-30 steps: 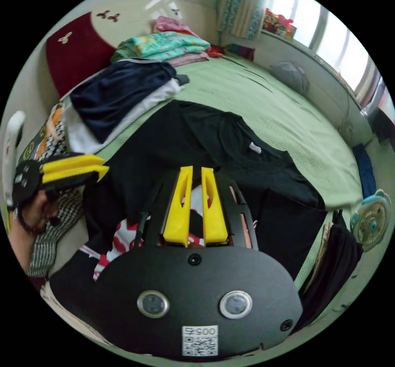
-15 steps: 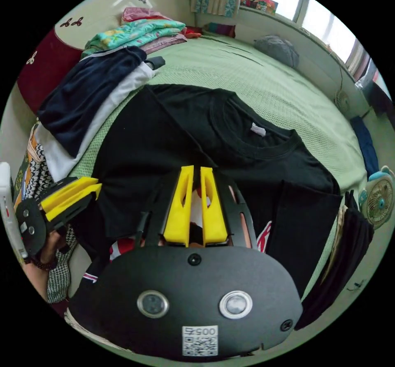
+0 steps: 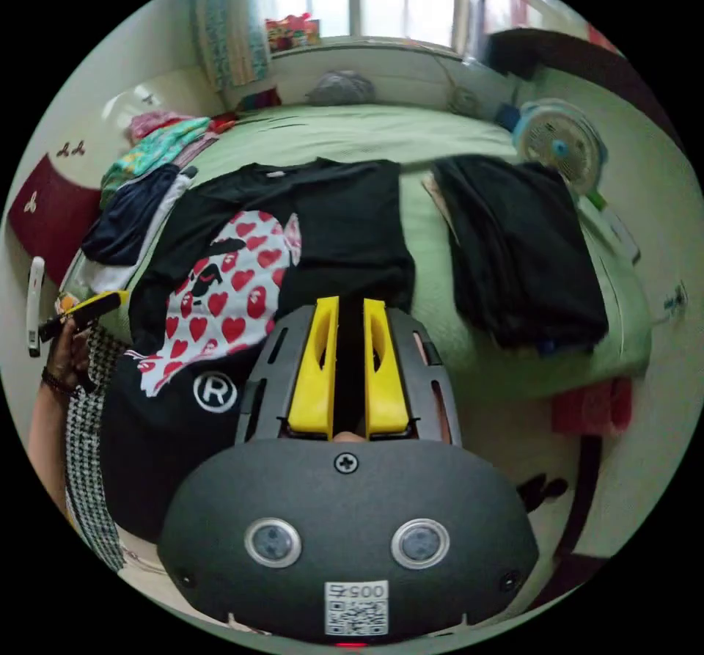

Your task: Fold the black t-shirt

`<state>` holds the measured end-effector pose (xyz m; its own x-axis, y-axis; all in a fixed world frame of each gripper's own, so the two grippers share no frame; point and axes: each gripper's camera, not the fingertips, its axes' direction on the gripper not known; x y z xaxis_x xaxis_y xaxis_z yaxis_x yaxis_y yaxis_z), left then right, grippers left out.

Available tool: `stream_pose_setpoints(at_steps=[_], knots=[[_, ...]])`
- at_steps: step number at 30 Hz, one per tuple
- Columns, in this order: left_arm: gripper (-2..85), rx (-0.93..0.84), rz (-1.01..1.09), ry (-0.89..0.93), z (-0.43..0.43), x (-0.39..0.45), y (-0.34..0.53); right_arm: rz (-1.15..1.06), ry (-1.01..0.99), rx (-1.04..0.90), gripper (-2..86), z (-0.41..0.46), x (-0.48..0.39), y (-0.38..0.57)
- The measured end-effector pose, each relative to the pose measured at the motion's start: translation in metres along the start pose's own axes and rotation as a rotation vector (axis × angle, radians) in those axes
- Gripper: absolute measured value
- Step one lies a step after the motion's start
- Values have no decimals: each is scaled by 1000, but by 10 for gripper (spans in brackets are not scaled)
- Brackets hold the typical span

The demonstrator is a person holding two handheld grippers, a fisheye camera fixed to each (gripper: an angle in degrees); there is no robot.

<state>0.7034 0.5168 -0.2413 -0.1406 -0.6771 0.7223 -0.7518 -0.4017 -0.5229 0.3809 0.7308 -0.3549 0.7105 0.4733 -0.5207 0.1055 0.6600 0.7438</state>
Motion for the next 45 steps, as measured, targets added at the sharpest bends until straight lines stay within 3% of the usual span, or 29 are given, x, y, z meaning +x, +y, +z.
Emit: stream_pose_setpoints(at_steps=[4,27,36,45], knots=[[92,-30,-72,20,1,-13,13,54,46,-53,61,4,19,25],[122,-78,-41,17,-9,-15,-2,48,112,-109,68,23,47,26],[78,-96,-109,45,-13,-13,-8,21,142,-99,39,18,50,33],[23,-123,-17,77,-35,-6,-19,-14,60,-89,-14,3,65,33]])
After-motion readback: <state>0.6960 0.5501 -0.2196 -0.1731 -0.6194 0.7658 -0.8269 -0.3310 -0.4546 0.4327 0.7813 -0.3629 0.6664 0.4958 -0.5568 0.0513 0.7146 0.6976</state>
